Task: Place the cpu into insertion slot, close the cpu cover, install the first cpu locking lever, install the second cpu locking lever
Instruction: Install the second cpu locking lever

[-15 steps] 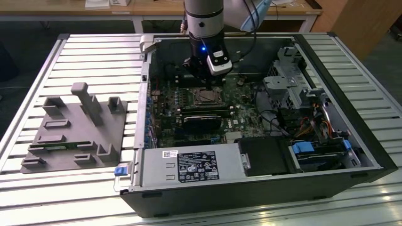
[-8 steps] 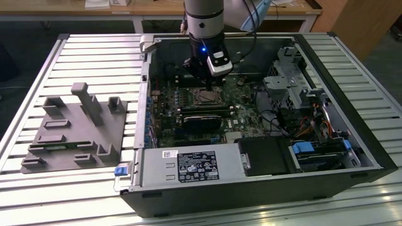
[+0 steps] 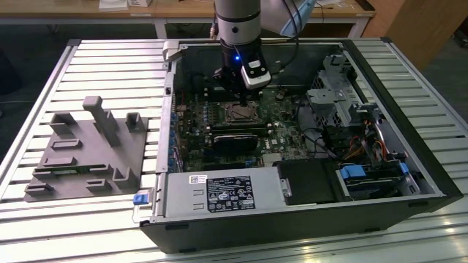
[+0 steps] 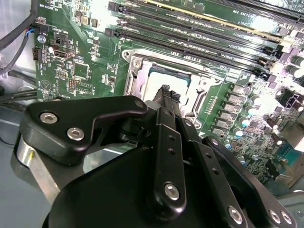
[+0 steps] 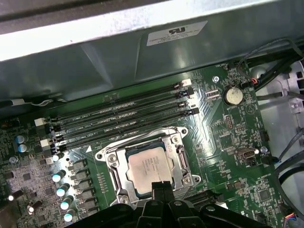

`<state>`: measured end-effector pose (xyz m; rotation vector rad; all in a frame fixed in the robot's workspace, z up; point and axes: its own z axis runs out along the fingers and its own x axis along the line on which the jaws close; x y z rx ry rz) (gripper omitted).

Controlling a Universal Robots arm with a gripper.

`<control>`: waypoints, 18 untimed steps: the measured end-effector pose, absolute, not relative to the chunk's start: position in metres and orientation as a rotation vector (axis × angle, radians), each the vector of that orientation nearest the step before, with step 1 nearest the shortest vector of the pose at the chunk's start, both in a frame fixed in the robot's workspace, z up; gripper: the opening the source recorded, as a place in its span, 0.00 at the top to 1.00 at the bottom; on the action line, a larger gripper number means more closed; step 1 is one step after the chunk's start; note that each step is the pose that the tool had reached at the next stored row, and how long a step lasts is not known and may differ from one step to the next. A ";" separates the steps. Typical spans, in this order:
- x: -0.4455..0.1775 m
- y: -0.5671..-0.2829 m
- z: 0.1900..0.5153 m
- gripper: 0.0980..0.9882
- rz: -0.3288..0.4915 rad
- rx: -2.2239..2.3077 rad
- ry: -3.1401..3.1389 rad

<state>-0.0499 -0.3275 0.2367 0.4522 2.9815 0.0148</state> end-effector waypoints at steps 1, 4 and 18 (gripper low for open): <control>-0.050 -0.328 0.237 0.99 0.015 0.452 2.982; -0.050 -0.328 0.237 0.99 0.015 0.452 2.982; -0.050 -0.331 0.237 0.99 0.015 0.452 2.982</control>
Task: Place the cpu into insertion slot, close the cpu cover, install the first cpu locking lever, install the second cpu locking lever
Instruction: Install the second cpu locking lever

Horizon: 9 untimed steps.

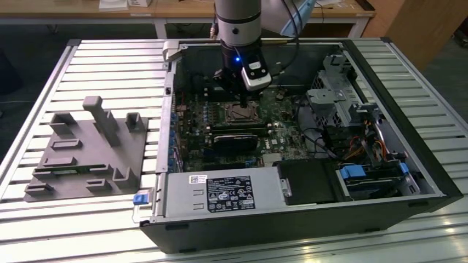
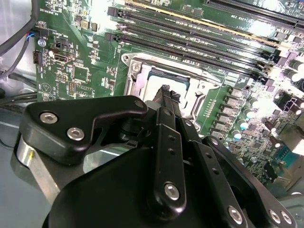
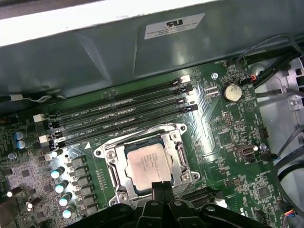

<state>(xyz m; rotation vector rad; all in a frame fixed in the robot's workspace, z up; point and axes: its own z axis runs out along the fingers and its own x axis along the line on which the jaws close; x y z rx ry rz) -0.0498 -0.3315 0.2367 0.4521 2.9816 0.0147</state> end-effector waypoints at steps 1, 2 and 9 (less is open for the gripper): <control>-0.050 -0.332 0.237 0.99 0.015 0.452 2.982; -0.050 -0.332 0.237 0.99 0.015 0.452 2.982; -0.050 -0.334 0.237 0.99 0.015 0.452 2.982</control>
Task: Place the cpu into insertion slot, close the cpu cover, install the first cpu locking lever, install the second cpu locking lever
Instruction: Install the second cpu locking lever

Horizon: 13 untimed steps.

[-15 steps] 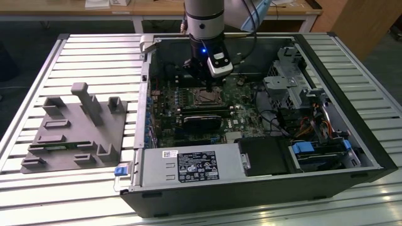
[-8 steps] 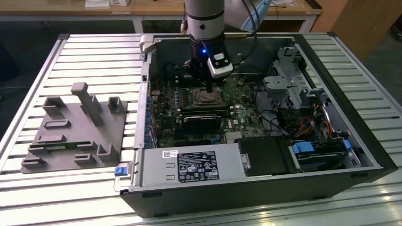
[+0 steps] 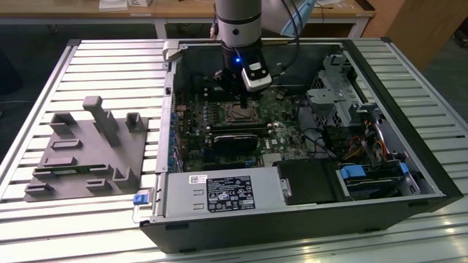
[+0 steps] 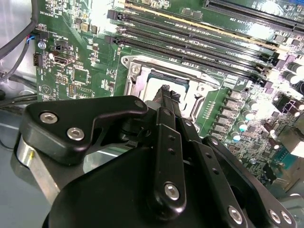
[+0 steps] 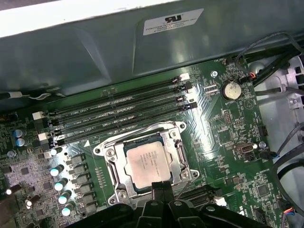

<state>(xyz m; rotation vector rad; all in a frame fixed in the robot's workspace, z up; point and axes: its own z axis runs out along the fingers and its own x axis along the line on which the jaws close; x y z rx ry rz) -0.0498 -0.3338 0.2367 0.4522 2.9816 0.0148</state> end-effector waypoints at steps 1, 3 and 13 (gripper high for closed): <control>-0.050 -0.334 0.237 0.99 0.015 0.452 2.982; -0.050 -0.334 0.237 0.99 0.015 0.452 2.982; -0.050 -0.338 0.237 0.99 0.015 0.452 2.982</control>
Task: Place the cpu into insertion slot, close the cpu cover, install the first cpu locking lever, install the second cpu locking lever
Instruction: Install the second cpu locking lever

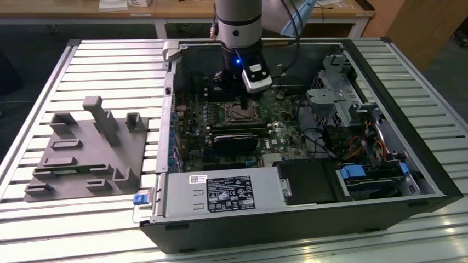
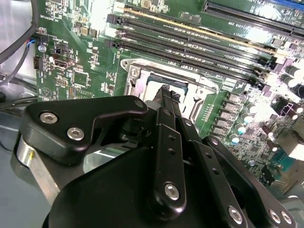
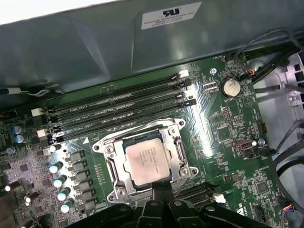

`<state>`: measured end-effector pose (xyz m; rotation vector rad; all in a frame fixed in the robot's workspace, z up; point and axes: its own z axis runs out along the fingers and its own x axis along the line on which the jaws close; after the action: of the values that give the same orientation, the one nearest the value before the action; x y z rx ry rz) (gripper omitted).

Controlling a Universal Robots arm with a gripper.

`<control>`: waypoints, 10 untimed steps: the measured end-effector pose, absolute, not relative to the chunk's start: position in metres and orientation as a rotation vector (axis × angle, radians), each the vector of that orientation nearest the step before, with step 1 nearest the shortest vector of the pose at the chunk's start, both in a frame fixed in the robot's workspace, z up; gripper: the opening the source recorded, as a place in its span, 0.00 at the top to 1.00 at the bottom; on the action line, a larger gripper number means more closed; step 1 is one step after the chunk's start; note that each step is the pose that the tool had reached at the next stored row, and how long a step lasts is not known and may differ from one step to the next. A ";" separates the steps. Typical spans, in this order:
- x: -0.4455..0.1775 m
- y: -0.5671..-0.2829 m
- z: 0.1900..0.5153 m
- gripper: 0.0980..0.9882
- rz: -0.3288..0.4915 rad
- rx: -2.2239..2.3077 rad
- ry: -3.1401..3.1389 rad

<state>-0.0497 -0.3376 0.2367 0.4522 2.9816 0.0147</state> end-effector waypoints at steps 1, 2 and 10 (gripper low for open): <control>-0.050 -0.338 0.237 0.99 0.015 0.452 2.982; -0.050 -0.339 0.237 0.99 0.015 0.452 2.982; -0.050 -0.346 0.237 0.99 0.015 0.452 2.982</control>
<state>-0.0497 -0.3465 0.2367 0.4523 2.9815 0.0148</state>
